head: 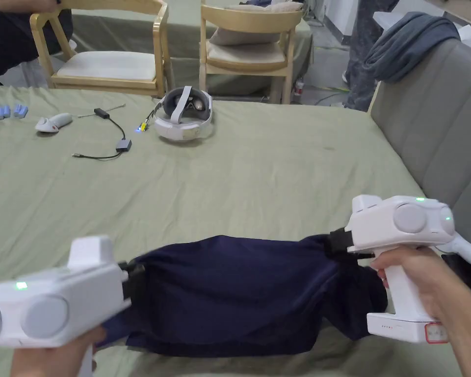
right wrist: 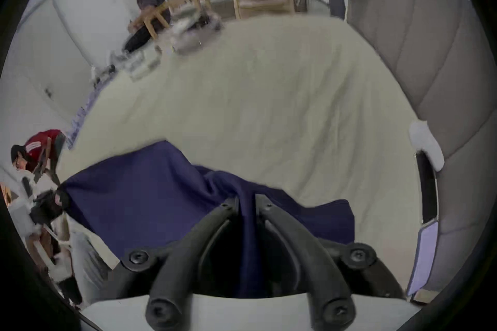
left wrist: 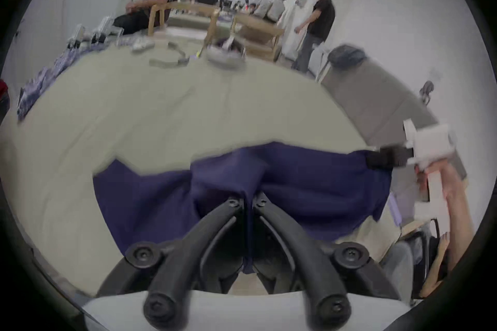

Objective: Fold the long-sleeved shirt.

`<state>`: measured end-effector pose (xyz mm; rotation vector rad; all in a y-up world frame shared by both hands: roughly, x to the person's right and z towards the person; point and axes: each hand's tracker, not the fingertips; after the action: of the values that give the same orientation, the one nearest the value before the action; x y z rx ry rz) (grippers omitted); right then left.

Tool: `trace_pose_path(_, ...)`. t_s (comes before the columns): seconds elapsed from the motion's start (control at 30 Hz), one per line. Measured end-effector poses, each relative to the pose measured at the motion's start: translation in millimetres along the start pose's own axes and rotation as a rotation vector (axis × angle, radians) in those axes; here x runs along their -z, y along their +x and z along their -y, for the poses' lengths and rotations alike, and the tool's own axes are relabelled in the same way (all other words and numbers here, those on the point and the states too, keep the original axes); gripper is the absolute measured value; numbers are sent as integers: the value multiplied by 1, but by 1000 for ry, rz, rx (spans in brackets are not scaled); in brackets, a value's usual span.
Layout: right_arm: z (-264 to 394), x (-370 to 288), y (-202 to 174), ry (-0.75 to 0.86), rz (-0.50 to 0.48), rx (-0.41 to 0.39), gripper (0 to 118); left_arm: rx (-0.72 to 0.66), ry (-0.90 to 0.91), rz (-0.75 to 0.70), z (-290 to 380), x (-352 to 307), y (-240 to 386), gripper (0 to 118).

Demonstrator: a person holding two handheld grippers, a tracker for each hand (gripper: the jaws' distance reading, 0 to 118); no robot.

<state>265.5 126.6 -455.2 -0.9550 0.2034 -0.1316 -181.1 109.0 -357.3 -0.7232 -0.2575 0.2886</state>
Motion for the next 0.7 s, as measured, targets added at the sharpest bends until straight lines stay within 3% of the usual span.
trace_pose_path(0.07,-21,-34,-10,63,-6,-39,9,48,90,-18,-45,-12,7,8)
trace_pose_path(0.17,-67,-90,-34,214,41,-147,9,28,236,118,-132,-41,15,8)
trace_pose_path(0.27,-113,-147,-58,374,27,-160,9,151,353,58,-212,-66,36,7)
trace_pose_path(0.37,-168,-205,-87,519,101,-252,9,222,453,35,-291,-92,65,7)
trace_pose_path(0.43,-209,-240,-101,591,166,-269,9,241,506,-5,-339,-109,83,7)
trace_pose_path(0.5,-241,-269,-111,641,155,-245,9,263,547,-58,-371,-120,99,7)
trace_pose_path(0.7,-301,-305,-126,686,236,-263,9,238,556,-51,-431,-139,128,7)
